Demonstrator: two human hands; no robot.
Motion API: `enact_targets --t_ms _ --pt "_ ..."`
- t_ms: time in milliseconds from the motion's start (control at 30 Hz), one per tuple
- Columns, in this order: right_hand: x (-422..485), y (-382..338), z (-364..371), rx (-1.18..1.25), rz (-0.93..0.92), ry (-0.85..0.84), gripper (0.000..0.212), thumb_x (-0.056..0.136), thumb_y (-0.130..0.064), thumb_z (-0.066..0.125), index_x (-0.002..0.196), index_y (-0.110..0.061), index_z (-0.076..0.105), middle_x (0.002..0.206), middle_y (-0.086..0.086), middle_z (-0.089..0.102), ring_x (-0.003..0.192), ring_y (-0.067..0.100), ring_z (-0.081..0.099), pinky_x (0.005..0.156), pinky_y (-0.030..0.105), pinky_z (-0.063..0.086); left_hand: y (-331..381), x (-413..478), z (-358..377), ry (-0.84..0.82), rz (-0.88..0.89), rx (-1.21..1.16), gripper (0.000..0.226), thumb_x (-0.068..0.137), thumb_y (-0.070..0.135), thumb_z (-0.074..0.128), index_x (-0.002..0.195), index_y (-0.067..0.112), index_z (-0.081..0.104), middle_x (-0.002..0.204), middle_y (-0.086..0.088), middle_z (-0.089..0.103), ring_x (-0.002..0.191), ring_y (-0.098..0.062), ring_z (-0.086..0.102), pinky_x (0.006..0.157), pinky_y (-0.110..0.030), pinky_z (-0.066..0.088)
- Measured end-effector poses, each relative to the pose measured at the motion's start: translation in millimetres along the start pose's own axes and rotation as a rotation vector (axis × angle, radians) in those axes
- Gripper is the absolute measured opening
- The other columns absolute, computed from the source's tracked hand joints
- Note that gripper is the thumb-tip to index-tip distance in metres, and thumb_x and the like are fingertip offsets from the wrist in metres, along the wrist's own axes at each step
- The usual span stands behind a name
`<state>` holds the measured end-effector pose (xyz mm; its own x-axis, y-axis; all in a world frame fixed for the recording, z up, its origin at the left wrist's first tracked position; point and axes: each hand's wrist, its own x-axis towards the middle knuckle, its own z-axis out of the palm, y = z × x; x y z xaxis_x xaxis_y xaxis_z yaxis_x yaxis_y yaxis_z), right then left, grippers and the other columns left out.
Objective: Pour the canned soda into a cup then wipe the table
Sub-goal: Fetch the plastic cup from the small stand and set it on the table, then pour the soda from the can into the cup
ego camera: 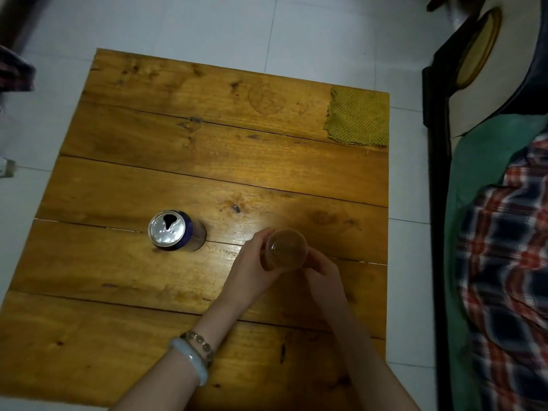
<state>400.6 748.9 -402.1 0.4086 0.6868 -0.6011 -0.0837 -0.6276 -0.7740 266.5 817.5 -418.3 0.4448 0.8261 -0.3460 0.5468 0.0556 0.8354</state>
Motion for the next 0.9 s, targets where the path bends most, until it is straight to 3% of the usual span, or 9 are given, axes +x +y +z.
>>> enact_targets --t_ms 167,233,300,367,500,600,700,767,900 --pt "-18 -15 -23 -0.052 -0.088 0.057 0.047 0.088 0.013 0.042 0.126 -0.011 0.055 0.116 -0.004 0.060 0.096 0.001 0.056 0.074 0.002 0.045 3 -27 -27 0.041 0.014 0.142 0.082 0.076 0.015 0.076 0.143 0.025 0.030 0.135 0.019 0.039 0.128 -0.002 0.035 0.108 -0.025 0.032" --pt "-29 -20 -28 -0.077 -0.141 0.096 0.048 0.089 0.011 0.044 0.128 -0.015 0.055 0.120 -0.001 0.061 0.085 0.000 0.054 0.070 0.007 0.048 9 -44 -41 0.075 0.037 0.160 0.078 0.079 0.014 0.074 0.143 0.024 0.030 0.130 0.024 0.036 0.126 -0.003 0.035 0.106 -0.025 0.031" --pt "-41 -28 -27 -0.095 -0.224 0.148 0.049 0.088 0.010 0.047 0.124 -0.021 0.057 0.118 -0.005 0.062 0.092 0.003 0.058 0.081 0.017 0.051 16 -60 -56 0.126 0.082 0.181 0.073 0.079 0.014 0.073 0.139 0.028 0.034 0.127 0.034 0.033 0.123 -0.005 0.040 0.103 -0.027 0.034" --pt "-53 -41 -18 -0.079 -0.316 0.164 0.053 0.085 0.014 0.047 0.119 -0.024 0.058 0.113 -0.013 0.062 0.103 -0.001 0.058 0.088 0.015 0.048 21 -74 -70 0.213 0.143 0.211 0.071 0.077 0.009 0.075 0.134 0.032 0.038 0.124 0.040 0.033 0.117 -0.007 0.046 0.098 -0.025 0.039" --pt "-69 -57 23 0.011 -0.396 0.062 0.047 0.082 0.018 0.048 0.114 -0.013 0.064 0.115 -0.002 0.065 0.108 -0.001 0.058 0.090 0.012 0.044 23 -89 -94 0.432 0.174 0.187 0.069 0.073 0.002 0.076 0.131 0.022 0.046 0.124 0.032 0.039 0.109 -0.011 0.048 0.092 -0.022 0.042" --pt "-69 -58 63 -0.038 -0.311 -0.098 0.057 0.081 0.016 0.040 0.122 -0.021 0.058 0.123 0.001 0.060 0.106 -0.005 0.055 0.090 0.010 0.044 16 -86 -105 0.585 0.042 0.098 0.076 0.070 0.004 0.079 0.133 0.023 0.042 0.118 0.019 0.042 0.110 -0.015 0.047 0.091 -0.033 0.043" --pt "-54 -58 98 -0.099 -0.169 -0.245 0.061 0.084 0.006 0.039 0.138 -0.021 0.044 0.137 0.004 0.050 0.120 0.010 0.051 0.104 0.033 0.042 5 -71 -111 0.608 -0.104 -0.012 0.087 0.067 0.007 0.081 0.139 0.018 0.034 0.134 0.000 0.038 0.118 -0.015 0.042 0.098 -0.036 0.042" --pt "-42 -59 116 -0.142 -0.132 -0.292 0.064 0.085 0.001 0.040 0.144 -0.022 0.035 0.146 0.001 0.041 0.130 0.018 0.043 0.109 0.040 0.036 -4 -58 -111 0.563 -0.163 -0.041 0.090 0.066 0.008 0.083 0.140 0.009 0.032 0.139 -0.010 0.038 0.122 -0.017 0.041 0.102 -0.035 0.039" --pt "-23 -61 132 -0.175 -0.092 -0.312 0.069 0.084 -0.003 0.042 0.147 -0.025 0.026 0.153 -0.003 0.029 0.138 0.018 0.031 0.113 0.041 0.030 -14 -42 -107 0.484 -0.174 -0.070 0.089 0.066 0.009 0.083 0.139 0.009 0.032 0.132 0.003 0.038 0.120 -0.010 0.039 0.101 -0.027 0.035"
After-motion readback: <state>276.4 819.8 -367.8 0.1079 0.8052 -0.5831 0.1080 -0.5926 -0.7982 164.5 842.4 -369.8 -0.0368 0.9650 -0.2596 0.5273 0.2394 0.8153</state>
